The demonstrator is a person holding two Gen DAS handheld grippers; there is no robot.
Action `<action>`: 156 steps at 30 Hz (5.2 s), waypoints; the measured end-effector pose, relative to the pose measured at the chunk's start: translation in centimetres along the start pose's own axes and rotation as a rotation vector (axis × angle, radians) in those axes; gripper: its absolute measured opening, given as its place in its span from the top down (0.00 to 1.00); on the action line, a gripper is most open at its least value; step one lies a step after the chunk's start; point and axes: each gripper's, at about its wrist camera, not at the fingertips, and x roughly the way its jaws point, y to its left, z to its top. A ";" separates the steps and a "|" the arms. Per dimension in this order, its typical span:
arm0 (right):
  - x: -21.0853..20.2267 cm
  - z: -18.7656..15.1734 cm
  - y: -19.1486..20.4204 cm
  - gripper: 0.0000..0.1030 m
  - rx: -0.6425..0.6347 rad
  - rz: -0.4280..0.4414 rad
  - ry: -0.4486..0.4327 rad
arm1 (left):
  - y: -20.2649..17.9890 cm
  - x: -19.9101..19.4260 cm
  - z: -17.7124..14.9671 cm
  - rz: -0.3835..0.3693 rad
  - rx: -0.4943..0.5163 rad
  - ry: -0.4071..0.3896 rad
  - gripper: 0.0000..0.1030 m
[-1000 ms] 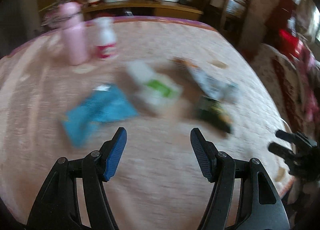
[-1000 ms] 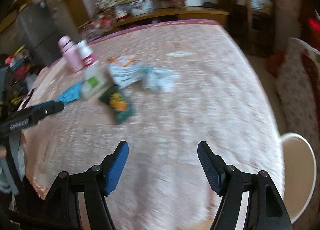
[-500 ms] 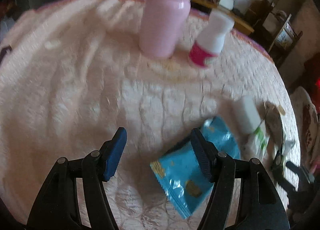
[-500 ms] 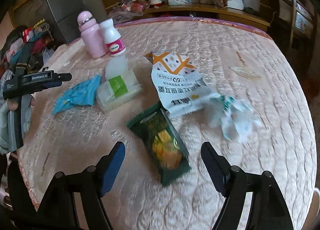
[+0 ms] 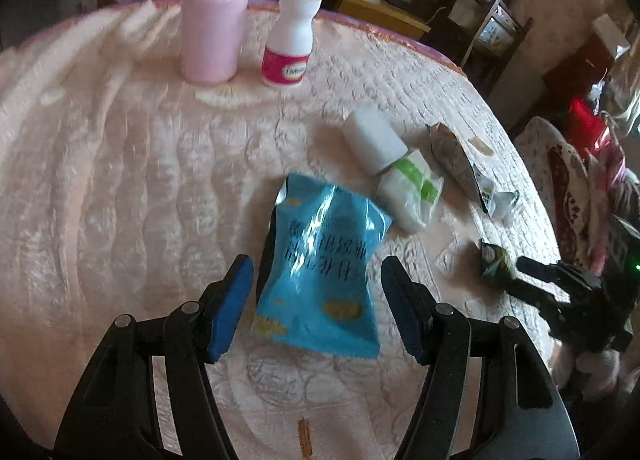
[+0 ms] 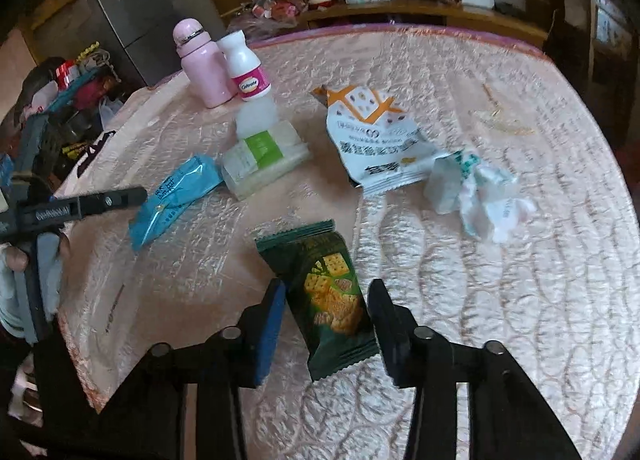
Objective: Collect trash
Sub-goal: 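Grasp the blue snack bag with left gripper while right grasps green cracker packet, then carry the snack bag and cracker packet in both grippers over the bucket, then open both grippers to drop the packets into the bucket, then move both grippers back over the bed toward the tissue pack and wrapper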
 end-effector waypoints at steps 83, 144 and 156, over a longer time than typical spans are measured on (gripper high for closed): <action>-23.2 -19.0 -21.1 0.71 0.450 -0.457 -0.214 | -45.1 6.1 -8.4 -0.185 0.578 -0.015 0.65; -18.5 -15.0 -18.2 0.40 0.434 -0.375 -0.177 | -33.7 5.5 -5.4 -0.090 0.377 -0.039 0.41; -11.3 -8.5 -11.7 0.35 0.286 -0.240 -0.105 | -18.5 3.9 -1.0 0.065 0.166 -0.059 0.41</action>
